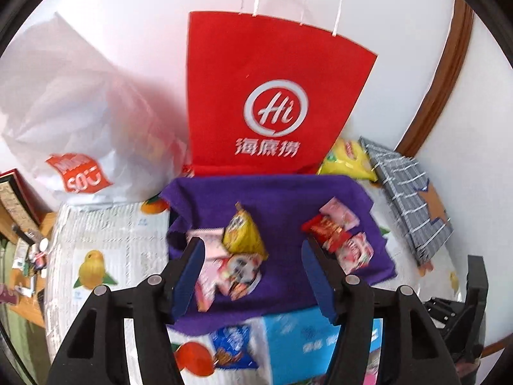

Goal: Organize snacks
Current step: 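Grasp the pink stick candy with the right tool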

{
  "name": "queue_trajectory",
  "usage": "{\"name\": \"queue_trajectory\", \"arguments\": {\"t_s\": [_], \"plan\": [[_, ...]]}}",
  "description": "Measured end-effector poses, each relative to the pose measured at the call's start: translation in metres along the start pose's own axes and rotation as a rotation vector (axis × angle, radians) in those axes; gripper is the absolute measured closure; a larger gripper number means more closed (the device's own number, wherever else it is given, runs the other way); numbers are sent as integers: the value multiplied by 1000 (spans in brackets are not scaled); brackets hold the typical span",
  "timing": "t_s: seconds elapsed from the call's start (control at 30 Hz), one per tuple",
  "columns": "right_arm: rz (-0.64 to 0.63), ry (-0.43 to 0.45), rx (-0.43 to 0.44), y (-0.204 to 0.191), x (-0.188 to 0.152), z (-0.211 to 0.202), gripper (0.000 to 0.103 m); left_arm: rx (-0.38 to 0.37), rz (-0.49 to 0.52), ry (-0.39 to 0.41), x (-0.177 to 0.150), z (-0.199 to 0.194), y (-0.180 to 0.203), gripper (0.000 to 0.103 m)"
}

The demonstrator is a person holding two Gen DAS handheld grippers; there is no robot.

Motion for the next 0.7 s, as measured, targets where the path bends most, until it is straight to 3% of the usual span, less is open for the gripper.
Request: {"name": "queue_trajectory", "arguments": {"t_s": [0.7], "plan": [[-34, -70, 5, -18, -4, 27, 72, 61, -132, -86, -87, -5, -56, 42]]}}
Point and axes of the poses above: each gripper's, at about its wrist camera, not at the fingertips, and z roughly the way its jaws point, y to its right, x to its top, the point moved 3 cm from there along z, roughly the way its jaws point, and after that the axes turned 10 degrees about -y, right-handed, at the moved point
